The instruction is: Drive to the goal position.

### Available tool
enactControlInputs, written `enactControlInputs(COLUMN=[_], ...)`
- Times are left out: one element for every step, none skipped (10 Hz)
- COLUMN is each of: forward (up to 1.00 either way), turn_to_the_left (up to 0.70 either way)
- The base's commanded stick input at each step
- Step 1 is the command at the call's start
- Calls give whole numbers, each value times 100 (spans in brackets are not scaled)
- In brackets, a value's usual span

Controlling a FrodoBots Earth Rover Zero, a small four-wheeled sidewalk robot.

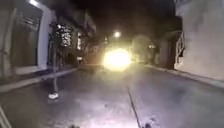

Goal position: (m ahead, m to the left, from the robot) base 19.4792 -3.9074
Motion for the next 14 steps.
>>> enactControlInputs(forward=[70, 70, 70, 70, 70, 70, 70, 70, 70, 70, 70, 70, 70, 70], turn_to_the_left=[7, 0, 0, 0, 0, 0, 0, 0, 0, 0, 0, 0, 0, 0])
